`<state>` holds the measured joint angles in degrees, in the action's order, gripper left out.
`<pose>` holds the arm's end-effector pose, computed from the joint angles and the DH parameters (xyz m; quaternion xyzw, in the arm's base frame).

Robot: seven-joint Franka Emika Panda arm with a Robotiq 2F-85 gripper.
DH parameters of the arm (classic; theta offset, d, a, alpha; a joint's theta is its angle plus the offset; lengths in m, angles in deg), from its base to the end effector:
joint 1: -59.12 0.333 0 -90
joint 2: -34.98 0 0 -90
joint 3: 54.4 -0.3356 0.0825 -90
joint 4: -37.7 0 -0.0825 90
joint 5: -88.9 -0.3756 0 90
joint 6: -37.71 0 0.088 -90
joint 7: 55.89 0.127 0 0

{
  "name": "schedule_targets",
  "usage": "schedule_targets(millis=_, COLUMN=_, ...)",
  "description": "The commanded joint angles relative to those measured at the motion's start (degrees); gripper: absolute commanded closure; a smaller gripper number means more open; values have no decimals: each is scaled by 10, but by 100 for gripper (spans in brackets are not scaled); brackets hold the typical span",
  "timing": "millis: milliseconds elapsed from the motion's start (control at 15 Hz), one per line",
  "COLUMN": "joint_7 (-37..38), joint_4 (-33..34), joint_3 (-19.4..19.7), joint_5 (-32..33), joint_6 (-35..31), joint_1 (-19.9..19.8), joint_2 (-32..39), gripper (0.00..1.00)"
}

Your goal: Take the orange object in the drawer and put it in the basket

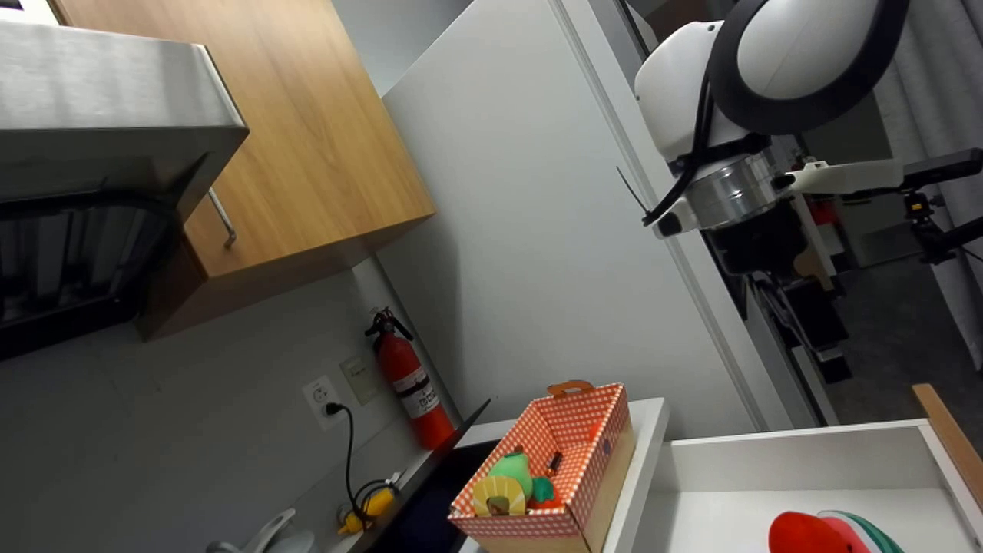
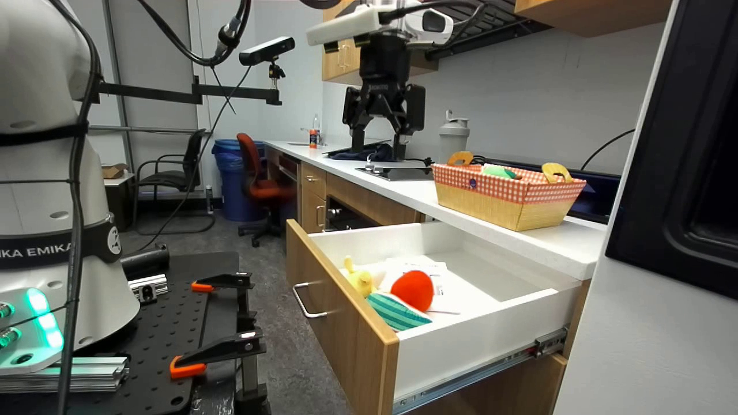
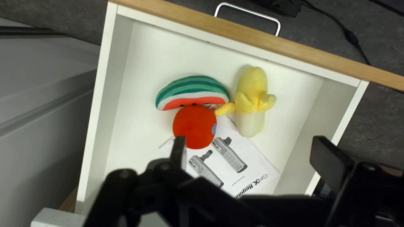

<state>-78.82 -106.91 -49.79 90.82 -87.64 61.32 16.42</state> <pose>0.4097 -0.0189 0.3946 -0.9818 -0.1899 0.0065 0.0006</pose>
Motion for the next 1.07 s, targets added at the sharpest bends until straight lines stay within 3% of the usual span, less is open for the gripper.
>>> schedule_targets(millis=0, joint_7=-11, joint_4=4, joint_3=-7, joint_5=6, joint_6=-54, joint_1=4, joint_2=41, gripper=0)
schedule_targets(millis=1000, joint_7=7, joint_4=-7, joint_3=-14, joint_5=41, joint_6=-91, joint_1=-15, joint_2=85, gripper=0)
